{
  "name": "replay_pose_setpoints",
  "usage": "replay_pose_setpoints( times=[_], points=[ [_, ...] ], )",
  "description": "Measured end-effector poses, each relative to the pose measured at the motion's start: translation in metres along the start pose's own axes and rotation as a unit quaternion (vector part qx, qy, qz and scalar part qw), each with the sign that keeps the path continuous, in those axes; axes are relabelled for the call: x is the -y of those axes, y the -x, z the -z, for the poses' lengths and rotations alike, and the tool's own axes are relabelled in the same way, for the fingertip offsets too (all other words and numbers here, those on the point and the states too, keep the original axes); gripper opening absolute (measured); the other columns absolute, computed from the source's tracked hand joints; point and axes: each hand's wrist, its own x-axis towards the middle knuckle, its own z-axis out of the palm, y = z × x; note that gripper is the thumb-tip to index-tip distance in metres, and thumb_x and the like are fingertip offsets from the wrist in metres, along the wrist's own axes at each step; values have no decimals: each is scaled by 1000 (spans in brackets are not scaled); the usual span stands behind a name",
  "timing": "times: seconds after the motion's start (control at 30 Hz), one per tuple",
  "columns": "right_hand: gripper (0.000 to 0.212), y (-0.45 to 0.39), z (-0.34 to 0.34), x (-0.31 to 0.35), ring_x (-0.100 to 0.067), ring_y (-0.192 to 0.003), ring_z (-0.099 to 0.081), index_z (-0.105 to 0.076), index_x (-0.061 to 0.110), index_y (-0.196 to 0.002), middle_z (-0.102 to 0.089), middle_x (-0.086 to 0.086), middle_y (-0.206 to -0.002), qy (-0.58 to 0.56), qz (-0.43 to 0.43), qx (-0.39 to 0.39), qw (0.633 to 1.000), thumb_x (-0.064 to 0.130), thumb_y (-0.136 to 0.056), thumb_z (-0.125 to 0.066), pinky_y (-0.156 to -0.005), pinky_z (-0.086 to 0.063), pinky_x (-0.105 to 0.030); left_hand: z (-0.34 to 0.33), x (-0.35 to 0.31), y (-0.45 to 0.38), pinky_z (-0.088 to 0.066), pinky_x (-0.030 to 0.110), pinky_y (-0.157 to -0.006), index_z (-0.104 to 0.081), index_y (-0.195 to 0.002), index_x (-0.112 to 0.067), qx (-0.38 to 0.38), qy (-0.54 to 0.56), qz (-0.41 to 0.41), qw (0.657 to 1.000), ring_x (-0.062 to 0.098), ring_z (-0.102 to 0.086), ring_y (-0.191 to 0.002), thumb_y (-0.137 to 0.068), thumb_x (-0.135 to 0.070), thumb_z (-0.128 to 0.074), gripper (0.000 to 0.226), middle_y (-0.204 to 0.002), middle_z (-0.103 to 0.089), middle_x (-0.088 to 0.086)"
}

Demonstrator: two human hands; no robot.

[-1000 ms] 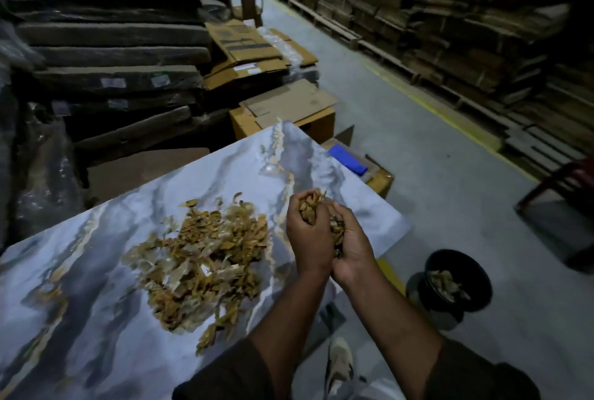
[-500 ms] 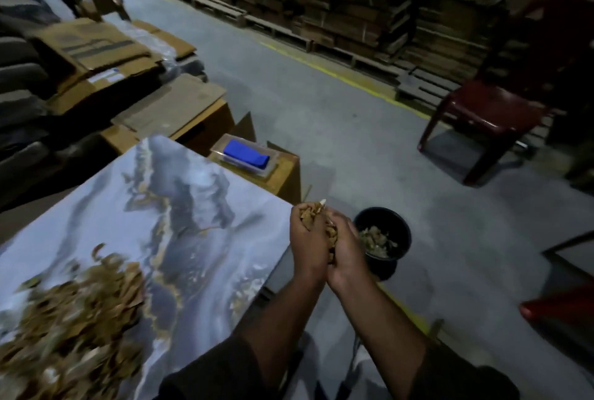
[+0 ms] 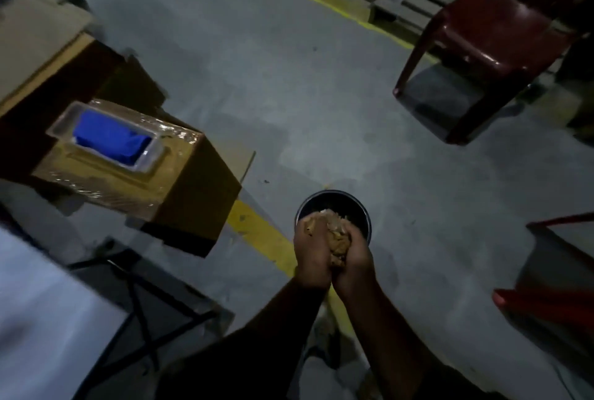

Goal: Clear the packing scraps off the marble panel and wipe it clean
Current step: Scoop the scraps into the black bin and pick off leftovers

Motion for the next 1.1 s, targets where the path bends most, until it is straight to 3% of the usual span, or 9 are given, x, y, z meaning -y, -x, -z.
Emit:
replay_pose_setpoints(
  times=[0.2, 0.3, 0.4, 0.5, 0.63, 0.77, 0.87, 0.97, 1.1],
  points=[
    [46, -122, 34, -7, -29, -112, -64, -60, 3, -132, -67, -12, -123, 34, -45, -29, 998, 34, -101, -51, -80, -54, -37, -51, 119, -122, -54, 54, -101, -64, -132, -14, 9, -78, 143, 987, 34, -67, -113, -54, -70, -64, 96, -126, -69, 12],
    [49, -169, 44, -7, -33, -122, -60, -51, 2, -144, -56, -21, -143, 60, -61, -17, 996, 31, -106, -43, -89, -49, -38, -64, 123, -139, -57, 51, -96, -50, -145, -7, 17, -39, 204, 978, 40, -62, -118, -75, -62, -69, 91, -137, -59, 19],
    [51, -199, 44, -15, -29, -119, -56, -51, 8, -146, -51, -18, -149, 26, -60, -61, 996, 39, -108, -37, -94, -47, -40, -68, 149, -166, -61, 44, -83, -44, -150, -6, 18, -12, 216, 976, 40, -63, -116, -63, -67, -69, 109, -141, -56, 22],
    [59, -212, 42, -18, -37, -141, -41, -46, 10, -150, -45, -16, -153, -29, -77, -86, 993, 48, -109, -28, -116, -35, -50, -70, 140, -166, -53, 57, -101, -30, -158, -12, 13, 9, 217, 976, 43, -54, -127, -81, -60, -70, 99, -151, -45, 18],
    [52, -206, 34, -3, -36, -120, -53, -58, 9, -133, -59, -16, -132, -17, -75, -119, 990, 44, -107, -30, -97, -45, -44, -65, 114, -154, -50, 56, -104, -31, -156, -12, 12, 1, 189, 982, 42, -53, -128, -86, -52, -67, 88, -148, -46, 19],
    [46, -173, 14, 4, -36, -117, -58, -60, 6, -132, -62, -18, -132, 21, -41, -134, 990, 38, -103, -44, -101, -51, -48, -54, 87, -136, -59, 48, -91, -73, -110, -9, 40, -49, 120, 991, 35, -70, -103, -74, -53, -64, 58, -109, -74, 15],
    [43, -129, -7, 9, -37, -116, -60, -58, 1, -134, -61, -23, -130, 87, 1, -116, 989, 31, -104, -49, -72, -60, -32, -44, 47, -109, -54, 43, -82, -69, -85, -13, 61, -98, 86, 990, 25, -67, -87, -90, -35, -63, 24, -84, -70, 7],
    [29, -72, -38, 21, -37, -100, -63, -65, 3, -104, -67, -19, -101, 184, 35, -23, 982, 21, -108, -43, -54, -53, -16, -30, 14, -85, -56, 45, -87, -64, -108, -4, 36, -112, 48, 992, 27, -70, -97, -91, -48, -62, 47, -96, -72, 9],
    [37, -7, -74, 27, -35, -94, -69, -70, 16, -92, -73, -9, -93, 317, 132, 49, 938, 49, -80, -58, -84, -58, -50, 10, -57, -37, -54, 28, -79, -55, -123, -20, -10, -118, 0, 993, 15, -66, -92, -102, -22, -57, 21, -97, -65, -5]
  ],
)
